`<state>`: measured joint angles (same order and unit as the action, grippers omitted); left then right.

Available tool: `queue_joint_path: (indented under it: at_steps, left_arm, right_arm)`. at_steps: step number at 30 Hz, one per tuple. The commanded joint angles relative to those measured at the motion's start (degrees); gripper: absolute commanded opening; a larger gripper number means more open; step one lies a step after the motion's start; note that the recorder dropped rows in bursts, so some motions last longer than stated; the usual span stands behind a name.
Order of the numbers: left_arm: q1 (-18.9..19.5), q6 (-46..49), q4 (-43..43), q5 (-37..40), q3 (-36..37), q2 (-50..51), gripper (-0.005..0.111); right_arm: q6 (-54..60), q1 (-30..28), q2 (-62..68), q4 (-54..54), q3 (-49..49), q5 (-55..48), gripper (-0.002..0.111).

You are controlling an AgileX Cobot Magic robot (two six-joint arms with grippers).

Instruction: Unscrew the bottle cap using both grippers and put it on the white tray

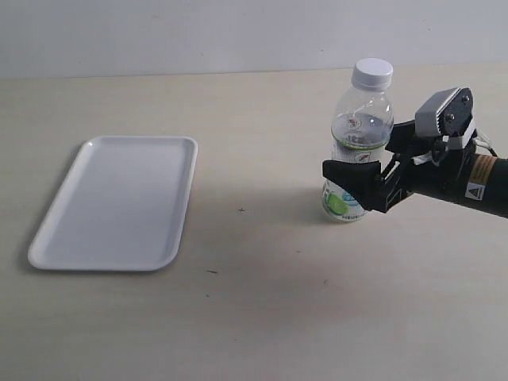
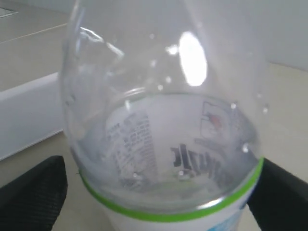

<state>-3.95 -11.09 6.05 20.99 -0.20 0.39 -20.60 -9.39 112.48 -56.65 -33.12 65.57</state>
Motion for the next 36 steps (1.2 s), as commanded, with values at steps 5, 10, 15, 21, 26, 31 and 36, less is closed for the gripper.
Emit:
queue_joint_path:
  at_steps: [5, 10, 15, 21, 26, 31, 36]
  left_arm:
    - [0.02, -0.07, -0.35, -0.44, 0.2, -0.39, 0.0]
    - [0.02, -0.07, -0.35, -0.44, 0.2, -0.39, 0.0]
    - [0.02, -0.07, -0.35, -0.44, 0.2, -0.39, 0.0]
    - [0.02, -0.07, -0.35, -0.44, 0.2, -0.39, 0.0]
    - [0.02, -0.07, -0.35, -0.44, 0.2, -0.39, 0.0]
    - [0.02, -0.07, -0.35, -0.44, 0.2, -0.39, 0.0]
    - [0.02, -0.07, -0.35, -0.44, 0.2, -0.39, 0.0]
  right_arm:
    - [4.52, 0.1, 2.82, 0.54, -2.44, 3.23, 0.093]
    - [4.52, 0.1, 4.41, 0.12, -3.49, 3.37, 0.089]
    - [4.62, 0.1, 4.41, -2.66, -3.49, 3.37, 0.063]
    - [4.51, 0.1, 4.41, -3.55, -3.49, 3.37, 0.007]
    - [5.04, 0.1, 4.17, -4.27, -3.87, 3.6, 0.0]
    - [3.89, 0.1, 1.8, -11.44, -5.79, 1.49, 0.0]
    - [0.79, 0.1, -2.9, -11.44, -5.79, -1.17, 0.0]
